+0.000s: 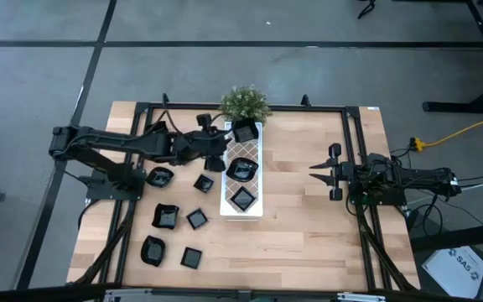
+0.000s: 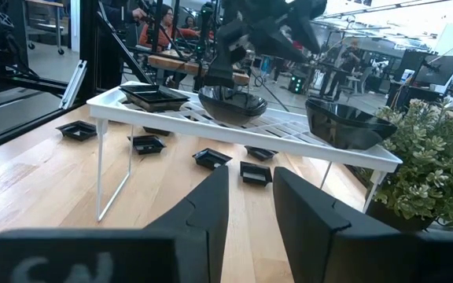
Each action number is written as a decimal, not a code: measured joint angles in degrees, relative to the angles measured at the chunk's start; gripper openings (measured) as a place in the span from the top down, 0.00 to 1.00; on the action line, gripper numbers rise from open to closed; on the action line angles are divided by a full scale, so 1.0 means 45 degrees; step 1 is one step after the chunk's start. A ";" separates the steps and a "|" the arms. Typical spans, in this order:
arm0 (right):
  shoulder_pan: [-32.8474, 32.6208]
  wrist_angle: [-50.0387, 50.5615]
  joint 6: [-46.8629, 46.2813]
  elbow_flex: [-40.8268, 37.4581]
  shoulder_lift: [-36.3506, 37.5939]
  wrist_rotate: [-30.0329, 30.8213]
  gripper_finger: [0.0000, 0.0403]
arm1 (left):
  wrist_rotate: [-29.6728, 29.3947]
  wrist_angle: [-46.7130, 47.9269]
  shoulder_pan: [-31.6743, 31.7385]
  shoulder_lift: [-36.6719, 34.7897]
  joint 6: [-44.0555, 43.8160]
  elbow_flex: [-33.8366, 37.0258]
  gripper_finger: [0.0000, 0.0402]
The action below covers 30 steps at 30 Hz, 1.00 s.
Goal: Pick & Place Mini shaped plates
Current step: Stack the distorted square plate on top of the distorted square plate on the shelf
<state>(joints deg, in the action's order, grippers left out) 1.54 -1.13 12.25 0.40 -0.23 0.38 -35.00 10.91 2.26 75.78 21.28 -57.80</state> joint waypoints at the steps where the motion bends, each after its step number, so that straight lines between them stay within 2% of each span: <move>1: 0.0004 -0.0004 0.0004 0.0000 0.0000 0.0000 0.75 | -0.0001 0.0305 -0.0081 -0.0157 -0.0218 0.0000 0.72; 8: 0.0000 -0.0004 0.0000 0.0000 0.0000 0.0000 0.75 | -0.0080 0.3003 -0.0813 -0.1034 -0.2033 0.0000 0.74; 16: 0.0002 -0.0004 0.0002 0.0002 -0.0004 0.0000 0.75 | -0.1088 0.6411 -0.1618 -0.1531 -0.4325 0.0000 0.75; 30: 0.0000 -0.0004 0.0002 0.0000 -0.0004 0.0000 0.75 | -0.0881 1.1858 -0.1812 -0.1556 -0.8107 0.0612 0.75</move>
<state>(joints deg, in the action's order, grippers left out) 1.54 -1.15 12.26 0.40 -0.25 0.38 -38.97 64.27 -5.89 68.77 -15.20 -55.05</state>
